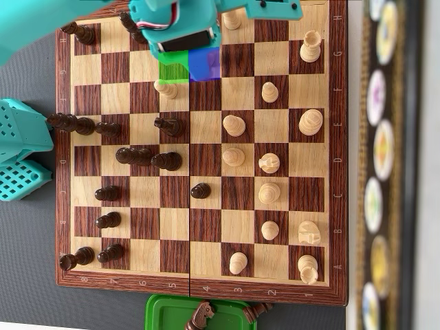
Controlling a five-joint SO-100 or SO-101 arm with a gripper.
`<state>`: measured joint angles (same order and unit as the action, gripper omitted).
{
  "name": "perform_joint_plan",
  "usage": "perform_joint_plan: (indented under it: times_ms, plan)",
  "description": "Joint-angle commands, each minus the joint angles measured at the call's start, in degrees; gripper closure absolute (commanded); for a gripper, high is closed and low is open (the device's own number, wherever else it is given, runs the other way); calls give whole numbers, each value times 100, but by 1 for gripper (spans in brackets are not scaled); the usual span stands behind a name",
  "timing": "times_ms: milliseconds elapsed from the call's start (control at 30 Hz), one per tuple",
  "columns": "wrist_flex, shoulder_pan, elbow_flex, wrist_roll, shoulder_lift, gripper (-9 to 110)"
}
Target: Play chess
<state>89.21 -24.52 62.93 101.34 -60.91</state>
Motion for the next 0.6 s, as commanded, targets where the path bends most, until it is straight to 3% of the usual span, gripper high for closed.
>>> perform_joint_plan:
  times_ms: [0,333,567]
  plan:
    - [-9,114,-237,26,-44,84]
    - [-44,141,-237,-18,-44,84]
    - [-44,141,-237,-26,-35,92]
